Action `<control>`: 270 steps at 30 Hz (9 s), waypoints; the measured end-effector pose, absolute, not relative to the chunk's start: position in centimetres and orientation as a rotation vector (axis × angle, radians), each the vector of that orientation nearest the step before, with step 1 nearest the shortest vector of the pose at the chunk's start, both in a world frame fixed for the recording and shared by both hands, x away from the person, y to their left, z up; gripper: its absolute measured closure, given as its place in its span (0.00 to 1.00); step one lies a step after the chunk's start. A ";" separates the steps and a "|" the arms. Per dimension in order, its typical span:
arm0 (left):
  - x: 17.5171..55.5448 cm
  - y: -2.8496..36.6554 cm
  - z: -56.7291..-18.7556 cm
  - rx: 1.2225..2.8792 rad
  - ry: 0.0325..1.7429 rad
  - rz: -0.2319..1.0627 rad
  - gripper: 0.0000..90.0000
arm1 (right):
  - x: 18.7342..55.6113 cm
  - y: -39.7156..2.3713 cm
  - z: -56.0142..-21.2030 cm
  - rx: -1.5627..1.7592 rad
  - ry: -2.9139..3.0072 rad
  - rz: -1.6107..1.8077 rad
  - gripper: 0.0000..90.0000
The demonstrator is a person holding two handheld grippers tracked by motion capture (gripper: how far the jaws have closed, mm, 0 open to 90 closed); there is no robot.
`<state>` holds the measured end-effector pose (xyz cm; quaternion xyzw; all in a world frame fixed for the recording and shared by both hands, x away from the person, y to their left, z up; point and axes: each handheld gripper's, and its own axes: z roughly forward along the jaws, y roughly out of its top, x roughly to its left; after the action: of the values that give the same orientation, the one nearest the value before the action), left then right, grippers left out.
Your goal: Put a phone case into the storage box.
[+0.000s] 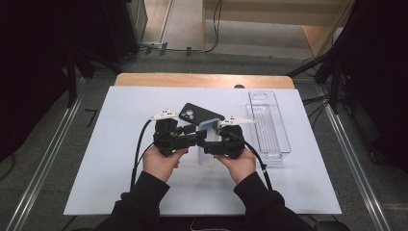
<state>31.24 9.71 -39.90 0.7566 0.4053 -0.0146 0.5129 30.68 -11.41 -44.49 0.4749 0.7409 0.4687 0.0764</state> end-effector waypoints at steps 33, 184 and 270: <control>30.5 14.3 -42.8 2.106 0.825 -0.155 0.31 | 31.4 -12.9 -44.0 1.353 2.324 1.389 0.16; 27.4 21.4 -47.4 2.110 0.999 -0.084 0.31 | 46.6 -29.3 -41.4 1.669 1.805 1.064 0.16; 29.1 20.9 -46.3 2.096 1.005 -0.165 0.31 | 33.3 -24.8 -40.5 1.429 2.339 1.291 0.25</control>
<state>29.15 20.91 -46.34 0.8265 0.3963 -0.0649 0.3946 33.34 -24.77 -40.55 0.4710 0.7708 0.4254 0.0559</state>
